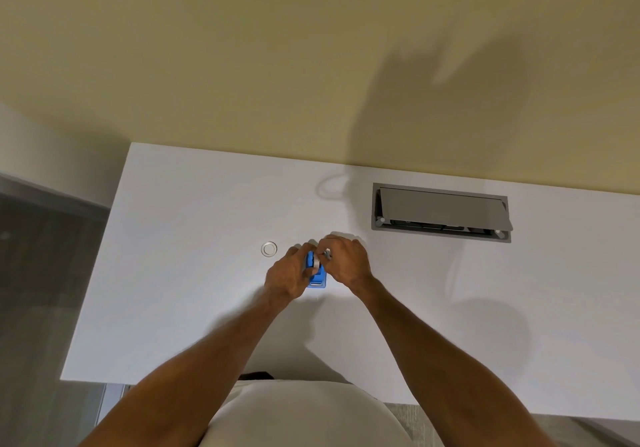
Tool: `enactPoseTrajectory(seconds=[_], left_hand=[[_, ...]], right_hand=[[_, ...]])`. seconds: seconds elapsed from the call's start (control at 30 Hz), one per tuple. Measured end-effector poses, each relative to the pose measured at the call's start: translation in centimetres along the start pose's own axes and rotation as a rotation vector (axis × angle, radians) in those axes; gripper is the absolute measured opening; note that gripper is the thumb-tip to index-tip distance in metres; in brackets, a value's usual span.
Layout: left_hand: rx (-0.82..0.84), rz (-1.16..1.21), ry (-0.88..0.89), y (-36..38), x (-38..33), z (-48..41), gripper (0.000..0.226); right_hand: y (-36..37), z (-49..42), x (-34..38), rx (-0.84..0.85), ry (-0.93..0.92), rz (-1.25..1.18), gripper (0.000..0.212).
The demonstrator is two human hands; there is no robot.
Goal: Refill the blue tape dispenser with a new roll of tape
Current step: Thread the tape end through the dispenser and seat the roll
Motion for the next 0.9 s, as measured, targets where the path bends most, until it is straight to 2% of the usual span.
enactPoseTrajectory(seconds=[0.17,0.37,0.63,0.9], left_hand=[[0.005,-0.026,0.008,0.13,-0.10,-0.18,0.061],[-0.036,-0.009,0.011,-0.02,0.08,0.22,0.058],[-0.007,-0.058,0.052,0.08,0.04,0.01,0.055],[-0.039,0.009,0.041,0.37,0.21,0.34,0.052]], right_hand=[[-0.05,-0.06,0.60,-0.016,0.019,0.008,0.034],[-0.01,-0.13,0.67,-0.032,0.049,-0.009,0.032],[-0.12,0.28,0.16,0.000,-0.023,-0.056,0.030],[0.42,0.57,-0.09,0.020,-0.057,-0.105,0.030]])
Point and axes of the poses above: each hand's wrist, its own z-axis away from the middle knuckle, its own y-axis out of the palm, x = y × z, the point moved 6 cm from there along -z, towards the middle knuckle, and after that the axes turned 14 degrees about y, right-handed, at the moved point
